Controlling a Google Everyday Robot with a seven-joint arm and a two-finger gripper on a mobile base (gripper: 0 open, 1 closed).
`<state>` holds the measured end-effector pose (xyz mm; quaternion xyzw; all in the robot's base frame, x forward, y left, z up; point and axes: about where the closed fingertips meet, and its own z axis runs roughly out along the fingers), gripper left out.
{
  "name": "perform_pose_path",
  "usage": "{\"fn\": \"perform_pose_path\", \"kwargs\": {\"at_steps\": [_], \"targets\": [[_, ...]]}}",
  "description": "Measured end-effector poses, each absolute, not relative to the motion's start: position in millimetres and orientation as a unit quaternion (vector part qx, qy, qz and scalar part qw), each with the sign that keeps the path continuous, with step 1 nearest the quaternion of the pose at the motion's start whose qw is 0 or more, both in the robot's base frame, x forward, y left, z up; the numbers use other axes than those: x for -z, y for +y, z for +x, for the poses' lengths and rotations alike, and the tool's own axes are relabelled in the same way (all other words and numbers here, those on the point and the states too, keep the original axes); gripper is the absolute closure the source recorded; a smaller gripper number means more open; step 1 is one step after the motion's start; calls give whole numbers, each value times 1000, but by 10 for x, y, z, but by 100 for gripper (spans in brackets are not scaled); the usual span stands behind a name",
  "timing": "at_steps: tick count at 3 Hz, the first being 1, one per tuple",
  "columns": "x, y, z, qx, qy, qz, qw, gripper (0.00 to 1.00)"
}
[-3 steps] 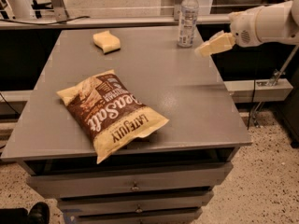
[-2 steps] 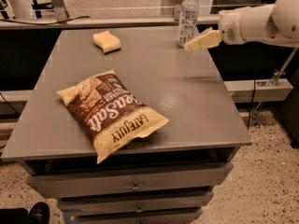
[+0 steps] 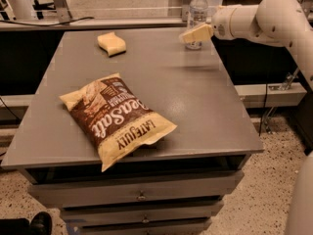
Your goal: Move blue plastic bottle near brown chip bag
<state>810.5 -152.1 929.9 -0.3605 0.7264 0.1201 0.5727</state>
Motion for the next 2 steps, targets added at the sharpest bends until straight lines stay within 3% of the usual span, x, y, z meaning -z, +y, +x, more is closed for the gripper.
{"fn": "perform_pose_path", "kwargs": {"at_steps": [1,2], "targets": [[-9309,-1505,8411,-119,718,-344,593,0],[-9331,-1513,8664,-113,710,-327,614,19]]}}
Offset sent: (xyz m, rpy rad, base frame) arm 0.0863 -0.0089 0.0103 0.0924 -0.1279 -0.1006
